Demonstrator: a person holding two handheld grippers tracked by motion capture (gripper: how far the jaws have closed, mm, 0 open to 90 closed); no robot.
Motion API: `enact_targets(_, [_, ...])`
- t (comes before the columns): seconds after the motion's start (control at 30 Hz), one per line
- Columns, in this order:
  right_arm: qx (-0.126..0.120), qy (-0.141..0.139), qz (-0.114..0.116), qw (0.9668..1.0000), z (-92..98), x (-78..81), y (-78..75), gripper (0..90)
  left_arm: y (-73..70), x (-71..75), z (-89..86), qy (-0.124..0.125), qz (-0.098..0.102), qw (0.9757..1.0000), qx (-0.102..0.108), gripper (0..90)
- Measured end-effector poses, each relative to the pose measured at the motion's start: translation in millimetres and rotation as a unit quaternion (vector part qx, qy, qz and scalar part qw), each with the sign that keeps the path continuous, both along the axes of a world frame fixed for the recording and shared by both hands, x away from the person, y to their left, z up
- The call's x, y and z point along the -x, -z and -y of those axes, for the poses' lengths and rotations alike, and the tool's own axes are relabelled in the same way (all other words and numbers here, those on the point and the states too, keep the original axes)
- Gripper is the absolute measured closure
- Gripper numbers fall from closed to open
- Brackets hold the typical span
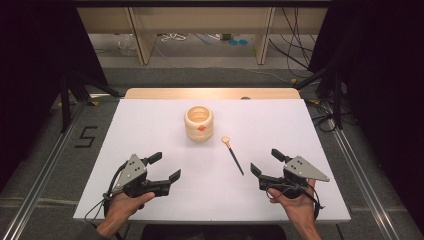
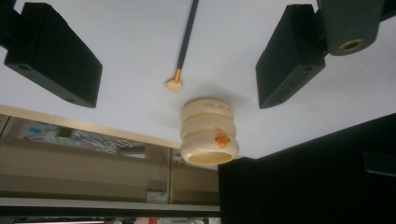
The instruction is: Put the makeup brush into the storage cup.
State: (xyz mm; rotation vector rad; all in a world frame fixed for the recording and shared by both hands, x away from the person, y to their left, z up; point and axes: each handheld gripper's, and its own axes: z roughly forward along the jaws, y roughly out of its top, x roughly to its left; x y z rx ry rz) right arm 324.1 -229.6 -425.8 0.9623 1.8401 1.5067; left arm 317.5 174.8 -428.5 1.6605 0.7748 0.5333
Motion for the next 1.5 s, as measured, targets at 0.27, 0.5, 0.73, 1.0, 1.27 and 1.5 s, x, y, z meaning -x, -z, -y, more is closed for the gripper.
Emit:
enact_targets(0.27, [0.000,-0.003,-0.002,1.0000,0.5,-1.8,-0.4,15.1,0.2,-0.3,0.0,0.000,-0.001,1.0000,-0.001,15.7])
enact_targets(0.5, [0.001,0.004,-0.025,0.9997,3.5,-4.6,-1.6,15.1,0.3,-0.3,0.2,0.001,-0.002,1.0000,-0.002,15.6])
enact_targets(0.73, [0.013,-0.003,-0.027,0.9996,2.9,-9.5,-2.7,15.3,0.6,-0.8,0.1,0.002,-0.002,1.0000,-0.003,15.7])
enact_targets(1.0, [0.043,-0.015,-0.042,0.9981,-1.3,-11.8,-9.2,15.3,0.7,-0.9,0.3,0.001,-0.003,1.0000,-0.003,15.7])
enact_targets(1.27, [0.082,-0.028,-0.073,0.9936,-6.5,-19.8,-15.6,16.7,0.9,-1.3,0.5,0.000,-0.003,1.0000,-0.005,15.6])
enact_targets(1.5, [0.122,-0.023,-0.095,0.9876,-6.5,-31.0,-25.5,16.7,0.8,-1.1,0.3,-0.001,-0.004,1.0000,-0.005,15.7])
